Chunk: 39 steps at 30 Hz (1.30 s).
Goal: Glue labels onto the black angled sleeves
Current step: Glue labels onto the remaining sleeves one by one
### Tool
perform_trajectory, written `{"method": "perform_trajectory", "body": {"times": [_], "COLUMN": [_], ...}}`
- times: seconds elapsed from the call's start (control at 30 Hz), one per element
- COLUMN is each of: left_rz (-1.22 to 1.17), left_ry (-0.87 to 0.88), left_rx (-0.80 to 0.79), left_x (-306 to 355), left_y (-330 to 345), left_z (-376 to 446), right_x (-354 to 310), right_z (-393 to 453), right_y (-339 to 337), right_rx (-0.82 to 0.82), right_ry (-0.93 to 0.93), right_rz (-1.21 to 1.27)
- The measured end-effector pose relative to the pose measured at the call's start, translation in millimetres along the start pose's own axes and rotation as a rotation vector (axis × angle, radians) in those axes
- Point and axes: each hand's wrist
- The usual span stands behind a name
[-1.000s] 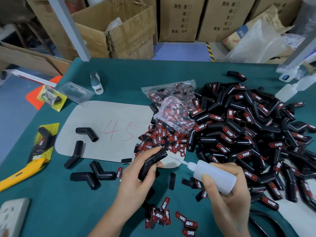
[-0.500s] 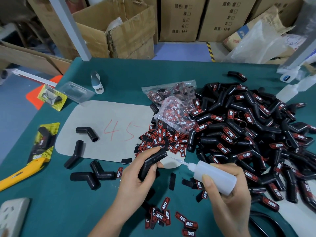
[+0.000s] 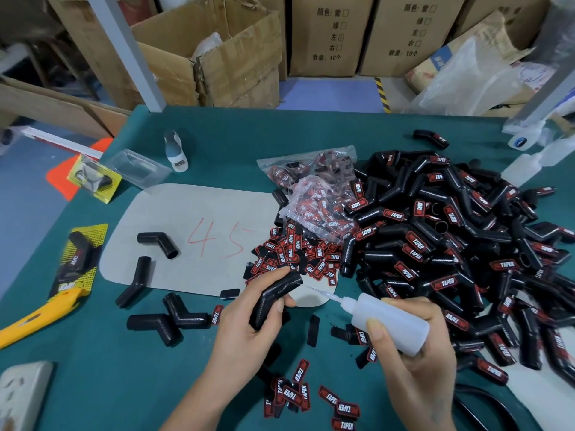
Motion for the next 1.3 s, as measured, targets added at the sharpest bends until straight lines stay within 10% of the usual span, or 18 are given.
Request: {"method": "perform_trajectory", "body": {"times": [0.57,0.93,1.3], "left_rz": [-0.032,-0.808,-0.863], "left_ry": [-0.056,-0.35,-0.317], "left_rx": [0.005,-0.195,-0.289], "left_x": [3,0,0], "left_y": [1,1,7], "left_z": [0,1,0], "right_x": [-1,10,7], "right_z": [0,4,0], "right_y": [2,-8,-8], "right_rx": [-0.011,0.07,0.063], "right_ry": [-0.007,0.199,0.142], "right_rz": [0.021,0.216,0.237]}}
Point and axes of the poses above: each hand's wrist, its own z-axis towards the middle knuckle, its own y-axis out of the palm, x = y × z, and after that the axes turned 3 degrees about z, right-handed
